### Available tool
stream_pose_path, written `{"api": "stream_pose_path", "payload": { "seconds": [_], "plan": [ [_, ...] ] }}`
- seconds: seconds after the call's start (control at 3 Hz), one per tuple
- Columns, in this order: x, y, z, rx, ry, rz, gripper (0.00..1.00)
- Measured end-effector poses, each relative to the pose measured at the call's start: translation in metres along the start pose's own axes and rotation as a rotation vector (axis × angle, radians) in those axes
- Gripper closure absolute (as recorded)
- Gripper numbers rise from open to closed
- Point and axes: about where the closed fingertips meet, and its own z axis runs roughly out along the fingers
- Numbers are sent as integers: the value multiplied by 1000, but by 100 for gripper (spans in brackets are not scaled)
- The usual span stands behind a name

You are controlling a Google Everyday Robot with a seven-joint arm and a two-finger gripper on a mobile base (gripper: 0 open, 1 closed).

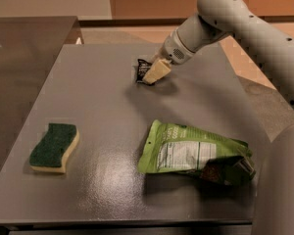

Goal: Pick rxbar chocolate

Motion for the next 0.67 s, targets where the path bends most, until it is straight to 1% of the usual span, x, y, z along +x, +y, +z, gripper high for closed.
{"api": "stream_pose_path", "payload": {
  "seconds": [0.33,0.67],
  "plan": [
    [-5,4,-6,-1,-20,-3,88],
    [-9,9,-16,0,-43,-2,100]
  ]
}}
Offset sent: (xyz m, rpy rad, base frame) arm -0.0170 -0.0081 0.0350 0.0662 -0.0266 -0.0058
